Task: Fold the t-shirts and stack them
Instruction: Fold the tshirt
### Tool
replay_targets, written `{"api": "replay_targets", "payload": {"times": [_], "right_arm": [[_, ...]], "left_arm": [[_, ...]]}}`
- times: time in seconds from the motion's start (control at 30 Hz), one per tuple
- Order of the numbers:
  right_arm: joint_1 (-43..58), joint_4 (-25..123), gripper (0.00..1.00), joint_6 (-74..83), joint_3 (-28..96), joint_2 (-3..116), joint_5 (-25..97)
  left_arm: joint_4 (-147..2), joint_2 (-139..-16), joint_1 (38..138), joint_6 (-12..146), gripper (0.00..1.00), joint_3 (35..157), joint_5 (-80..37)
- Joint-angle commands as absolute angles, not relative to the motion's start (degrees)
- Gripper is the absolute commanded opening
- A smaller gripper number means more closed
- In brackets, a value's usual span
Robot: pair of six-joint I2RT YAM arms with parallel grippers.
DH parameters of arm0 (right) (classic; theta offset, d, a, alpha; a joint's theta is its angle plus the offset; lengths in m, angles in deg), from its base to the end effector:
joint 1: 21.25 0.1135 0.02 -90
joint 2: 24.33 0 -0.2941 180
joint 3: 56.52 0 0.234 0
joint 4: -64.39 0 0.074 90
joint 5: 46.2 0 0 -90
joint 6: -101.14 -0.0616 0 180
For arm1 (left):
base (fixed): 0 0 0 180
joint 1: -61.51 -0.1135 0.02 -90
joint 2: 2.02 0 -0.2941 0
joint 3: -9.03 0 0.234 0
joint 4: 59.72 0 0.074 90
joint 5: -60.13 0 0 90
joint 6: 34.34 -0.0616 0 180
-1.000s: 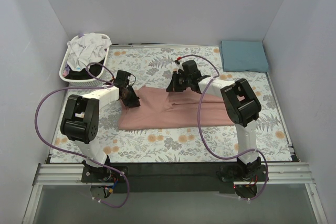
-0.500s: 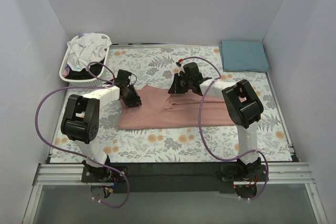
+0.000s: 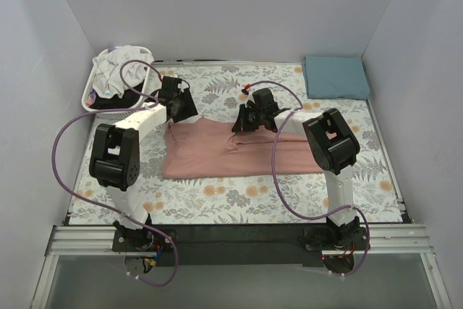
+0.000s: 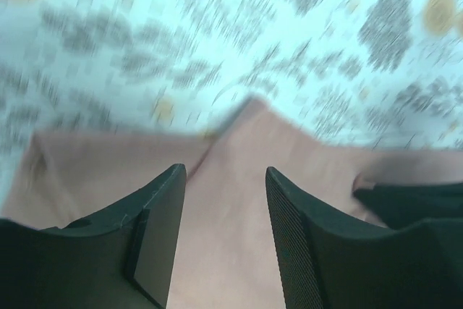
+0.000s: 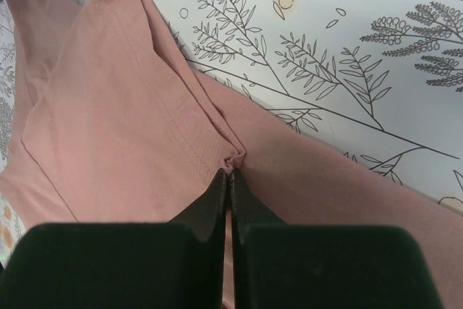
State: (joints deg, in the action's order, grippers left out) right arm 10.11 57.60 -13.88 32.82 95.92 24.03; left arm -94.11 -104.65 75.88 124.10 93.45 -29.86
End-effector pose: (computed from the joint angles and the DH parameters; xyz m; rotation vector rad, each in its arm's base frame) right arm 0.3934 0.2641 0.1666 -0.3287 2.3213 0.9005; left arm 0.3768 -0.0965 0.2196 -1.1780 2.3086 -0.5804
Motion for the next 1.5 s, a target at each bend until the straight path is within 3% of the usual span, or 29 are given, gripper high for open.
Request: {"api": "replay_targets", "payload": {"times": [0.0, 0.37, 0.7, 0.8, 0.93, 1.47], "right_arm": [[10.0, 58.8, 0.01, -12.2, 34.6, 97.1, 22.3], [9.9, 58.8, 0.01, -12.2, 35.2, 98.3, 20.3], [9.9, 58.8, 0.01, -11.8, 34.8, 98.3, 20.2], [9.9, 58.8, 0.01, -11.8, 34.9, 98.4, 20.2], [10.0, 58.8, 0.01, -12.1, 35.5, 98.5, 19.7], [10.0, 55.9, 0.01, -7.8, 37.9, 94.2, 17.4]], "left_arm": [[-89.2, -109.8, 75.7, 117.2, 0.46, 99.2, -26.8], [-88.6, -119.5, 75.8, 113.4, 0.43, 106.2, -17.3], [-89.3, -121.5, 75.7, 112.8, 0.31, 105.1, -16.1], [-89.3, -121.1, 75.8, 112.8, 0.24, 104.3, -16.4], [-89.3, -121.2, 75.7, 112.0, 0.00, 104.8, -17.0], [-86.4, -110.7, 73.6, 112.0, 0.00, 101.6, -14.4]]}}
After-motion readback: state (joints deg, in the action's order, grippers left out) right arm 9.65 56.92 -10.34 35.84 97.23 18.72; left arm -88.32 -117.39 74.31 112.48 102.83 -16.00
